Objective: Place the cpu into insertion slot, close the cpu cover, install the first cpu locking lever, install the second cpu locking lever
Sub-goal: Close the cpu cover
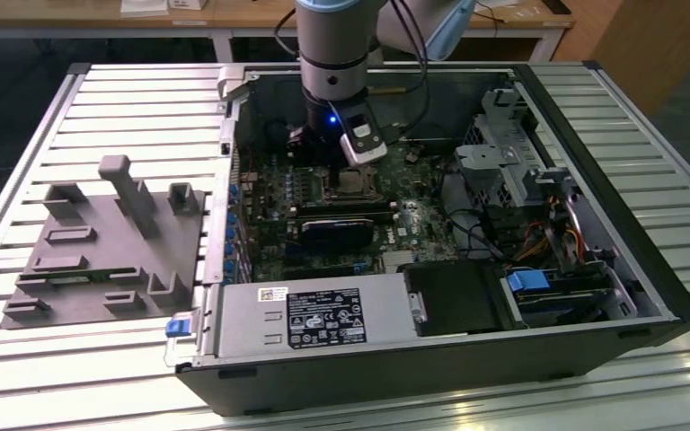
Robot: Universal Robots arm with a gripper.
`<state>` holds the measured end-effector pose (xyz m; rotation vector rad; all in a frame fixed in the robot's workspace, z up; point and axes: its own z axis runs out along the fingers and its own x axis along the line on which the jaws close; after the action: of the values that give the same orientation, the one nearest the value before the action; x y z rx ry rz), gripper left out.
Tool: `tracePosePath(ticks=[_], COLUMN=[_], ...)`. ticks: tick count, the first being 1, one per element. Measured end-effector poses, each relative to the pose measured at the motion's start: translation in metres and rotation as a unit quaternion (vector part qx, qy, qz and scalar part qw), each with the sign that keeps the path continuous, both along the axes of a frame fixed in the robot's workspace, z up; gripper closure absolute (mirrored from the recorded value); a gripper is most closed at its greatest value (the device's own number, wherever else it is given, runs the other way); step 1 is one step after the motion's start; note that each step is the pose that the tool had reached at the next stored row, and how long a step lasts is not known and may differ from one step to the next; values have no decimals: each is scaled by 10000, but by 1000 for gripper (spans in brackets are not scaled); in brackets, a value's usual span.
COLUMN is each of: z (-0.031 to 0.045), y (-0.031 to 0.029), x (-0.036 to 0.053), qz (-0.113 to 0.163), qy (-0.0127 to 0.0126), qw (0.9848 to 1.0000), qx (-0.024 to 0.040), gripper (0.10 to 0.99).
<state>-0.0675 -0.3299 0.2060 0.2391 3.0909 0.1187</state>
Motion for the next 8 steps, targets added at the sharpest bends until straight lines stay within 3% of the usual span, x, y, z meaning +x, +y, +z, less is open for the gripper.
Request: tracePosePath(ticks=[8], z=[1], y=[-1], x=[195], qz=[0], qy=[34], qw=[10000], qx=[-1], gripper=[984])
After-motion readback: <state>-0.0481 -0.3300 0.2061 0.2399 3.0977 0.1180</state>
